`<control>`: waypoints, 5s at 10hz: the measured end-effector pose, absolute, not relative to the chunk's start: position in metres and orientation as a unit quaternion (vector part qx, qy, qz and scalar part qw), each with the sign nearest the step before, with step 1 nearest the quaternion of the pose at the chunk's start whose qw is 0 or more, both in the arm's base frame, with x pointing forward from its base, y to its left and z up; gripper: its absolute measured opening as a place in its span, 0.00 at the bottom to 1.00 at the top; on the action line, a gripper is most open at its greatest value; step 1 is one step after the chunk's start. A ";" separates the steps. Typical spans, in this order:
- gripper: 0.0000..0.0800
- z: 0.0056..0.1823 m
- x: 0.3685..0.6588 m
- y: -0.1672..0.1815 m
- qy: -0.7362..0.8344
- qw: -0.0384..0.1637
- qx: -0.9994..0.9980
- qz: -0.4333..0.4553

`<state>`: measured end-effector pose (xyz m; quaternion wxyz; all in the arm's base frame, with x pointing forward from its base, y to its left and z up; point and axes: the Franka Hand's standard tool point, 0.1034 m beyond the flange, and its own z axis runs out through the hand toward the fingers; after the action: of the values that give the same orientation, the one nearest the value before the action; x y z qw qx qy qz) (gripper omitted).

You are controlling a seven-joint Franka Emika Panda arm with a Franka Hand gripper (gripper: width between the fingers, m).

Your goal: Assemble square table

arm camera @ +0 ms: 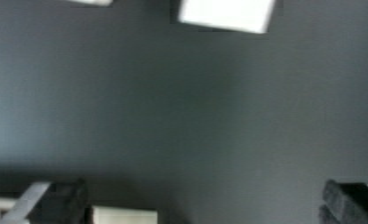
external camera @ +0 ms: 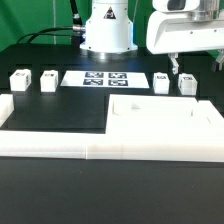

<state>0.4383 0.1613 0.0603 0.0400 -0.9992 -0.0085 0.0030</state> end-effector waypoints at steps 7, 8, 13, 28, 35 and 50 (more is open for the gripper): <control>0.81 0.046 0.420 0.162 0.033 0.030 -0.995 0.093; 0.81 0.047 0.418 0.164 0.039 0.024 -0.990 0.133; 0.81 0.048 0.397 0.167 0.035 0.016 -0.953 0.301; 0.81 0.015 0.379 0.167 0.048 0.023 -0.897 0.439; 0.78 0.007 0.368 0.179 0.059 0.027 -0.889 0.453; 0.36 0.088 0.421 0.141 0.032 0.059 -0.893 0.445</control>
Offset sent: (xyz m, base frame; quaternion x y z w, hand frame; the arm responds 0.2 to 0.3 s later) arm 0.0000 0.0000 0.0000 0.0000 -0.0650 0.0000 0.9979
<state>0.4214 0.1412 0.0878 0.0586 -0.8931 0.0325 0.4448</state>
